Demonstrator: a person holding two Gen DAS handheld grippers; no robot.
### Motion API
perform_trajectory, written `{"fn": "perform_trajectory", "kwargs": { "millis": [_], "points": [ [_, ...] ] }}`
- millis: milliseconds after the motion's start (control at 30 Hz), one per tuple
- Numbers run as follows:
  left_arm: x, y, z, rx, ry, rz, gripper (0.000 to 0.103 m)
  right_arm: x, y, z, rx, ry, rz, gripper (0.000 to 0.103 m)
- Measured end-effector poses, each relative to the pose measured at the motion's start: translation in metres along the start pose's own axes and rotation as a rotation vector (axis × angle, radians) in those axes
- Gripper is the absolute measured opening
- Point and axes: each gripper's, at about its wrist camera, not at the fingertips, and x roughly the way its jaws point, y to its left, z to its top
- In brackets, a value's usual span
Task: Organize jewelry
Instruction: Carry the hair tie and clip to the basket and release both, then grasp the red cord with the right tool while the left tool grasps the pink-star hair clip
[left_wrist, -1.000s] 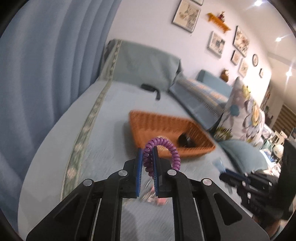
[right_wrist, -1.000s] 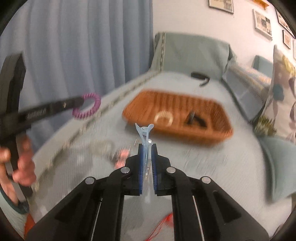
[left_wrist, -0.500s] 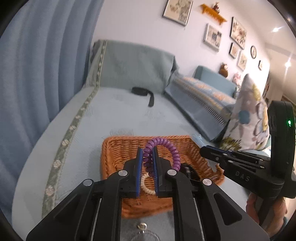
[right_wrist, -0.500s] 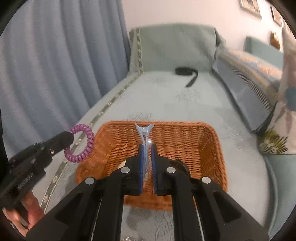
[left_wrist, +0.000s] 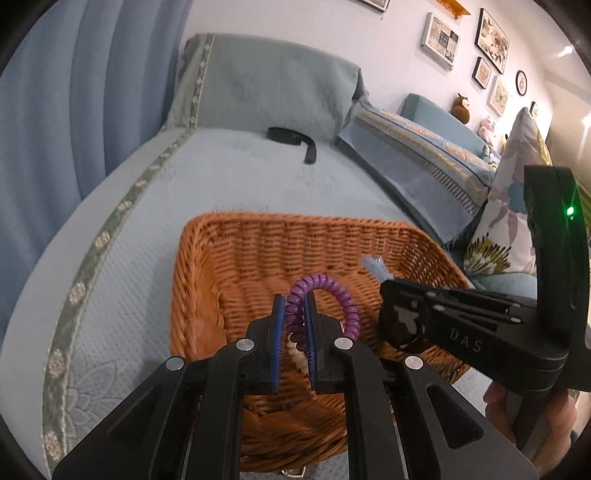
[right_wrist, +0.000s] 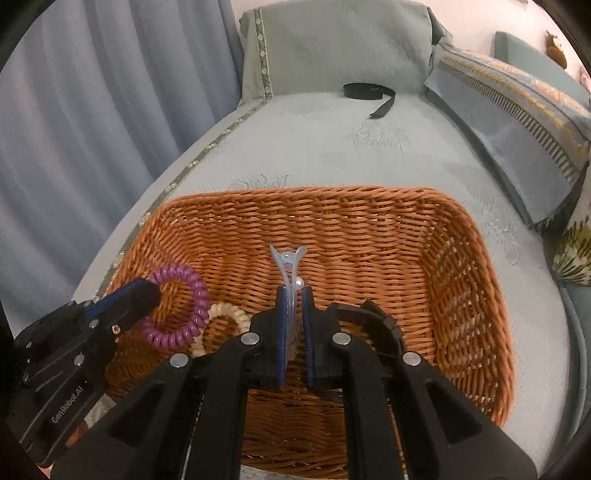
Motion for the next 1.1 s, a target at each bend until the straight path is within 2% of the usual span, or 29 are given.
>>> {"fn": "perform_trajectory", "kwargs": {
  "millis": [67, 133, 200, 300, 333, 367, 400, 433, 467, 600, 733, 933, 1000, 1100],
  "points": [
    [-0.002, 0.001, -0.002, -0.008, 0.003, 0.001, 0.011, 0.001, 0.0, 0.0, -0.002, 0.01, 0.006, 0.007],
    [-0.011, 0.003, -0.001, -0.013, -0.017, -0.005, 0.017, 0.0, -0.002, 0.0, 0.006, 0.014, 0.014, 0.007],
    [-0.025, 0.006, -0.001, -0.019, -0.04, -0.013, 0.03, -0.007, -0.003, -0.003, 0.011, 0.016, 0.031, 0.009],
    [-0.058, 0.011, -0.001, -0.025, -0.088, -0.016, 0.036, -0.024, -0.003, -0.008, 0.003, -0.002, 0.042, 0.012],
    [-0.074, 0.016, -0.001, -0.035, -0.106, -0.024, 0.04, -0.032, -0.002, -0.011, -0.001, -0.011, 0.046, 0.017],
    [-0.087, 0.021, -0.002, -0.046, -0.122, -0.032, 0.043, -0.036, -0.002, -0.011, -0.001, -0.018, 0.045, 0.027],
    [-0.096, 0.024, -0.002, -0.054, -0.133, -0.037, 0.044, -0.046, -0.002, -0.014, 0.003, -0.033, 0.046, 0.032],
    [-0.111, 0.029, -0.003, -0.065, -0.146, -0.035, 0.044, -0.055, -0.002, -0.017, 0.006, -0.047, 0.052, 0.043],
    [-0.124, 0.034, -0.005, -0.073, -0.158, -0.028, 0.044, -0.061, -0.002, -0.018, 0.007, -0.056, 0.055, 0.046],
    [-0.164, 0.05, -0.018, -0.104, -0.189, -0.01, 0.044, -0.1, 0.003, -0.035, -0.008, -0.1, 0.077, 0.046],
    [-0.189, 0.064, -0.04, -0.15, -0.179, 0.014, 0.044, -0.135, 0.007, -0.062, -0.029, -0.13, 0.083, 0.046],
    [-0.187, 0.077, -0.084, -0.24, -0.12, -0.01, 0.044, -0.159, 0.009, -0.113, -0.065, -0.133, 0.056, 0.046],
    [-0.179, 0.076, -0.094, -0.235, -0.097, -0.022, 0.044, -0.158, 0.01, -0.131, -0.077, -0.12, 0.03, 0.046],
    [-0.161, 0.06, -0.104, -0.167, -0.057, -0.014, 0.044, -0.155, 0.007, -0.155, -0.069, -0.09, 0.028, 0.046]
  ]
}}
